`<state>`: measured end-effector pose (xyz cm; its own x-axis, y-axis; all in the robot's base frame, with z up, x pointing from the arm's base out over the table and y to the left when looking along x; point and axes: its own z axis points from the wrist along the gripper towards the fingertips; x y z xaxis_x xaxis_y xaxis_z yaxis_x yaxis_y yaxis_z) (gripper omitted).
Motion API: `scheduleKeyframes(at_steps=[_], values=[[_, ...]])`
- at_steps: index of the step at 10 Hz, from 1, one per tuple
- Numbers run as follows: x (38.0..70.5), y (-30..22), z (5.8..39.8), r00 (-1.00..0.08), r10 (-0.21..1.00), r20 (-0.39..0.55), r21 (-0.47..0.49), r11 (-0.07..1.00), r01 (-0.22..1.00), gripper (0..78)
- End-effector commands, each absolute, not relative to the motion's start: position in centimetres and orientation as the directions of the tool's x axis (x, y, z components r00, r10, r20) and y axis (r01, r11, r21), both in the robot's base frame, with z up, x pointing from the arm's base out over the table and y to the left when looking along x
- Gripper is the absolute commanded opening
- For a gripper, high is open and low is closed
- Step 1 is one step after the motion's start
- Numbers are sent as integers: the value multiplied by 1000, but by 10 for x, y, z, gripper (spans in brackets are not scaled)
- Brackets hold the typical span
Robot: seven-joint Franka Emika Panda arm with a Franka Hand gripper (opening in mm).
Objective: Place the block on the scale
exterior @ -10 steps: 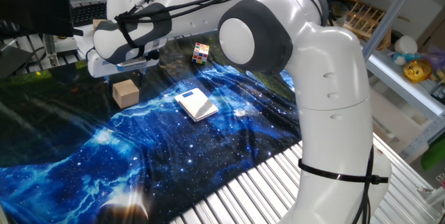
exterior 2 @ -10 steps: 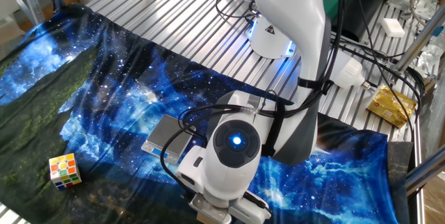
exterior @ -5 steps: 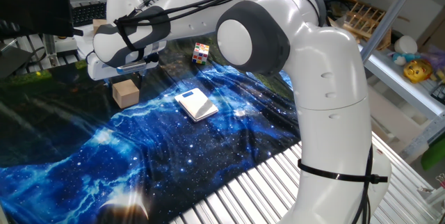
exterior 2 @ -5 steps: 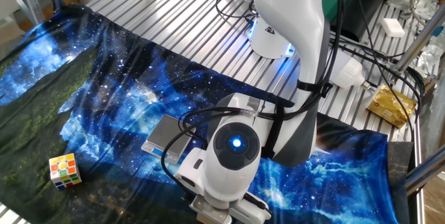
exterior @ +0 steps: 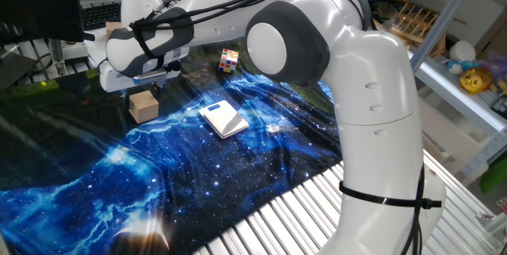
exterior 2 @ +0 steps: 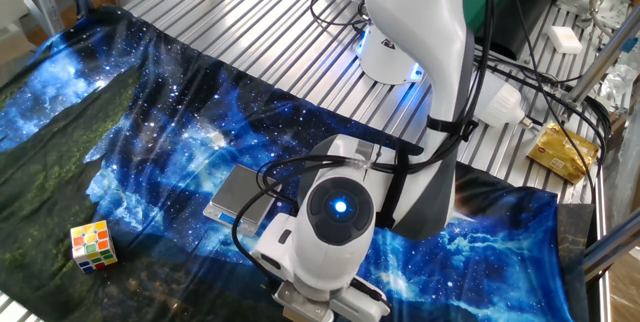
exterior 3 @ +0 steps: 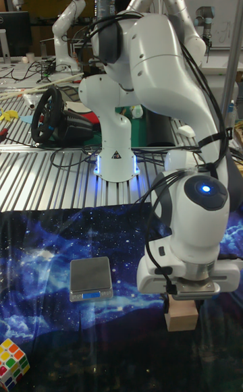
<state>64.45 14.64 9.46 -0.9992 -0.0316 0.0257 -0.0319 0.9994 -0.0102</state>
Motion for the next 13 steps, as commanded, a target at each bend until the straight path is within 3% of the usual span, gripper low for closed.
scheduleKeyframes(at_steps=[1, 7, 8, 13], values=[[645, 147, 94, -999, -42, 24, -10, 999, -42, 12], [645, 147, 94, -999, -42, 24, -10, 999, -42, 12], [641, 143, 117, -999, -14, 30, -14, 1000, -14, 12], [636, 136, 137, -999, 3, 35, -32, 999, 2, 12]])
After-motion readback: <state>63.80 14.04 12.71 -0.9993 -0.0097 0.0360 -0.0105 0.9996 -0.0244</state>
